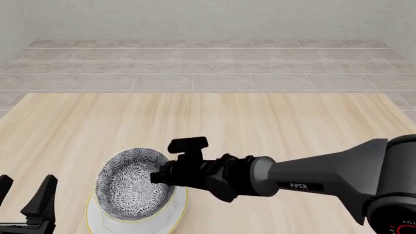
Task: Put the bowl on the plate.
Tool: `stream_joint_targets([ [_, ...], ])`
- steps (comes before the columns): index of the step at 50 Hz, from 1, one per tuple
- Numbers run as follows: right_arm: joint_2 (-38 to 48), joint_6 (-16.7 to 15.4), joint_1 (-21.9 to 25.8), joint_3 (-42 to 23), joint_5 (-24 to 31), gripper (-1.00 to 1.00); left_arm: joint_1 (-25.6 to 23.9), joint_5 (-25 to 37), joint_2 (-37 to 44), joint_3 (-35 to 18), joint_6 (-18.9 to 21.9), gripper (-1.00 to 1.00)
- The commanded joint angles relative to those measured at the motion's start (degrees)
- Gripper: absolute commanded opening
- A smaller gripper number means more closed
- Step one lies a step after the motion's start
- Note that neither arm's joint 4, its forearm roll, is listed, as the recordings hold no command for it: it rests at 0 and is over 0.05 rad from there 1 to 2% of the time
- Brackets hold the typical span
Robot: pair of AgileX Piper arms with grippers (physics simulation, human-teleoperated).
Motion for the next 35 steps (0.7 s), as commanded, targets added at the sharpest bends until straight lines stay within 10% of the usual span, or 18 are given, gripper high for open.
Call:
stream_joint_targets([
  [1, -0.2, 0.6, 0.1, 0.1, -0.3, -1.0, 0.0, 0.0, 0.0, 0.0, 0.0, 1.0],
  [35, 0.8, 0.7, 0.1, 0.6, -1.2, -1.0, 0.0, 0.0, 0.0, 0.0, 0.0, 1.0],
])
